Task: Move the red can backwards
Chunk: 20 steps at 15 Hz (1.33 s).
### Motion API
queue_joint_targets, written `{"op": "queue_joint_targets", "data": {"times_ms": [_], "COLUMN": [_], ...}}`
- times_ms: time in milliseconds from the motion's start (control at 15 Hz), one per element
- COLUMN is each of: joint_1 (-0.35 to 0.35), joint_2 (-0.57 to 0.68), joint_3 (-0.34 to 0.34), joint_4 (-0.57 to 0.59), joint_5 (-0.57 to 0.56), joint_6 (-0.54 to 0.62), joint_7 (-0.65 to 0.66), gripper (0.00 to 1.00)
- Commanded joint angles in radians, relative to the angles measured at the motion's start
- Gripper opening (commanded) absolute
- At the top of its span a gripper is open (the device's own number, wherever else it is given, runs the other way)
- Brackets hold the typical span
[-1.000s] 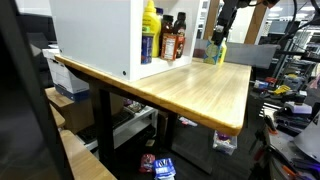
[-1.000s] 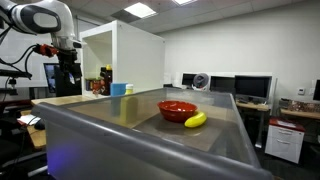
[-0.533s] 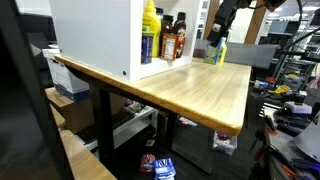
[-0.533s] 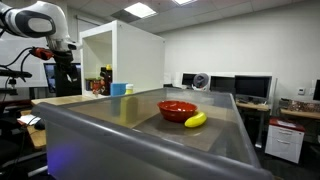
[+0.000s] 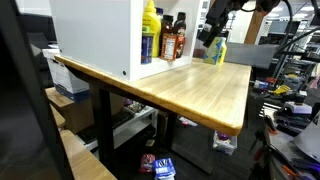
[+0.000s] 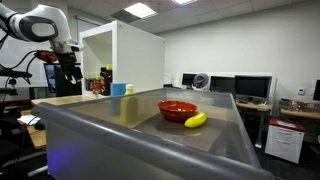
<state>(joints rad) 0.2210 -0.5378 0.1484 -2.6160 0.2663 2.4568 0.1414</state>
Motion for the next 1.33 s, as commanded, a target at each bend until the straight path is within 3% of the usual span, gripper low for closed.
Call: {"op": "queue_joint_targets", "data": {"times_ms": [0, 1267], "joint_1": [-0.009, -0.007], "joint_2": [0.088, 0.227], "joint_3": [-0.011, -0.019], "joint_4": [0.044, 0.142], "joint_5": [0.008, 0.012], "joint_6": [0.048, 0.134], "joint_7": [-0.005, -0.017], "gripper": [1.0, 1.0]}}
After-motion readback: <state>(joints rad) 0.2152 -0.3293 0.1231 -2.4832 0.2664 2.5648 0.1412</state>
